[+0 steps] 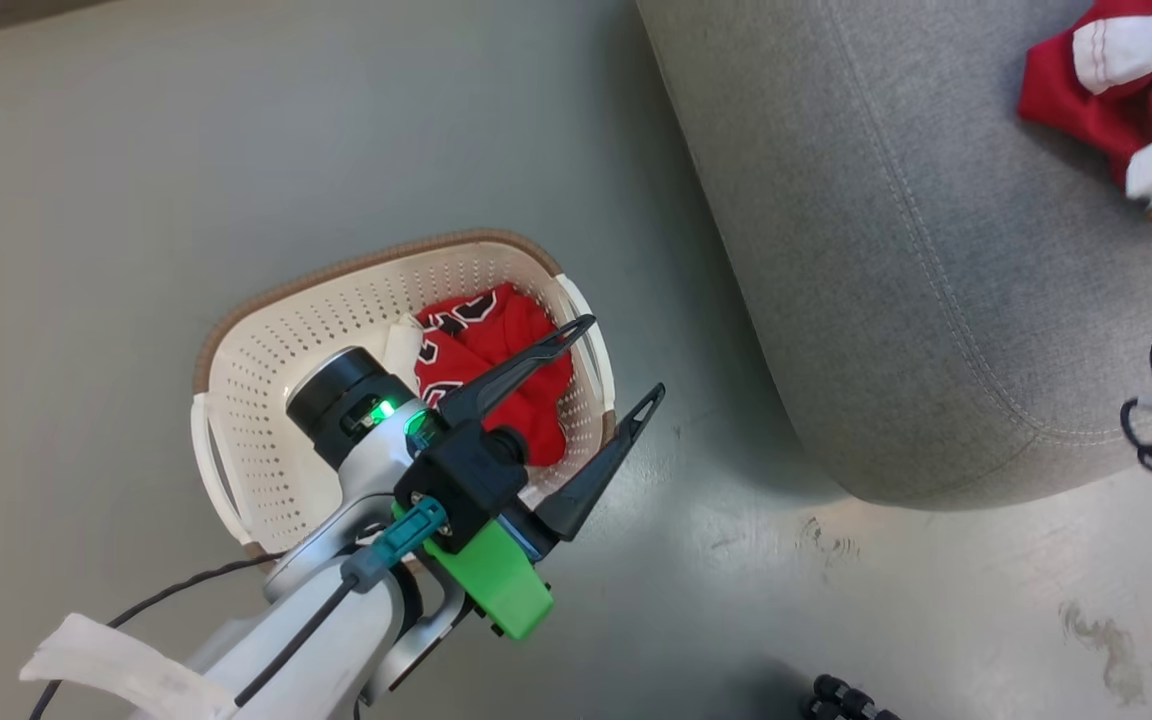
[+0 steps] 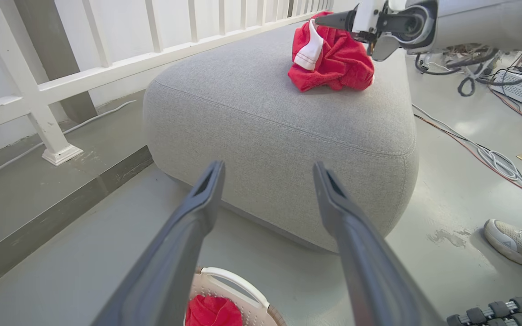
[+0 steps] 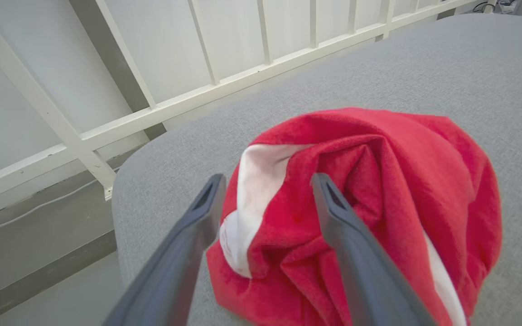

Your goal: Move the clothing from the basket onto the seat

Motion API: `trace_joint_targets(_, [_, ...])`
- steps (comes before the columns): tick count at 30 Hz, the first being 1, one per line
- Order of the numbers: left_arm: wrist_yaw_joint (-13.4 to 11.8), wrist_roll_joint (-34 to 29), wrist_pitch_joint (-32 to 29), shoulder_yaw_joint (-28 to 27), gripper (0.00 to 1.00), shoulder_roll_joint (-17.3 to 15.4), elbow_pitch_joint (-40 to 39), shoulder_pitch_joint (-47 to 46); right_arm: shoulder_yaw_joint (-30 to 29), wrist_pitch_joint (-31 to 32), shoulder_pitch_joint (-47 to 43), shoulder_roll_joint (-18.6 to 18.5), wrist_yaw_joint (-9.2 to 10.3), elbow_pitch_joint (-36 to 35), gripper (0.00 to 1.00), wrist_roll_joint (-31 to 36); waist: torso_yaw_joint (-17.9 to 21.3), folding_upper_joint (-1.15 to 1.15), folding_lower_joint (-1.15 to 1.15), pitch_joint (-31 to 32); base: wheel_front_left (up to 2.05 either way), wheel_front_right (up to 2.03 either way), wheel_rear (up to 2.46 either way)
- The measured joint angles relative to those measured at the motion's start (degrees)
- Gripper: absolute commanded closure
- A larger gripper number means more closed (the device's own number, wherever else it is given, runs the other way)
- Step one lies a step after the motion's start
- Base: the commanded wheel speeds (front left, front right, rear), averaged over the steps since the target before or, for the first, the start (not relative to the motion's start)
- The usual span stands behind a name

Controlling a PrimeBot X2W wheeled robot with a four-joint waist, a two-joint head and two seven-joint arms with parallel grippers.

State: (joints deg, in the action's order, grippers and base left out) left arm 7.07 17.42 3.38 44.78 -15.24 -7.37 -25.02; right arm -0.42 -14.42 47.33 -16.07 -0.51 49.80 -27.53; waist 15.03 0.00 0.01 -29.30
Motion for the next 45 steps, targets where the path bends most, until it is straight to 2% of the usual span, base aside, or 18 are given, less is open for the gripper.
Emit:
trace_joint_targets(5, [0.0, 0.6, 2.0, -0.4, 0.00, 0.5, 1.8, 0.1, 0.5, 0.0, -3.9, 0.8, -1.03, -0.1, 0.00, 0.7, -0.4, 0.00, 0.00, 2.3, 0.00, 0.00, 0.00])
trace_joint_targets(10, [-0.4, 1.9, 3.9, -2.0, 0.00, 1.3, 3.7, 1.0, 1.0, 0.0, -6.8, 2.2, -2.02, -3.4, 0.00, 2.7, -1.1, 0.00, 0.00, 4.9, 0.00, 0.00, 0.00])
trace_joint_targets(19, [-3.7, 3.6, 6.6, -4.8, 0.00, 2.2, 6.9, 4.6, 2.5, 0.0, -11.7, 3.8, -3.09, -11.2, 0.00, 5.9, -3.1, 0.00, 0.00, 9.9, 0.00, 0.00, 0.00])
trace_joint_targets(27, [-6.0, 5.7, 8.0, -6.5, 0.00, 3.3, 9.1, 7.7, 4.4, 0.0, -16.8, 5.6, -4.03, -16.8, 0.00, 8.2, -6.5, 0.00, 0.00, 13.4, 0.00, 0.00, 0.00])
trace_joint_targets(32, [-9.2, 6.6, 8.8, -10.1, 0.00, 3.4, 10.7, 9.8, 5.6, 0.0, -20.6, 6.5, -4.09, -19.4, 0.00, 10.0, -8.6, 0.00, 0.00, 15.7, 0.00, 0.00, 0.00])
trace_joint_targets(36, [-10.9, 7.1, 9.3, -11.7, 0.00, 3.4, 11.3, 11.4, 6.6, 0.0, -23.8, 7.9, -4.28, -21.2, 0.00, 10.1, -10.1, 0.00, 0.00, 17.6, 0.00, 0.00, 0.00])
trace_joint_targets(45, [-12.3, 8.0, 9.9, -15.5, 0.00, 3.4, 12.3, 15.5, 9.6, 0.0, -30.0, 9.4, -4.46, -25.1, 0.00, 11.9, -13.0, 0.00, -0.01, 21.8, 0.00, 0.00, 0.00])
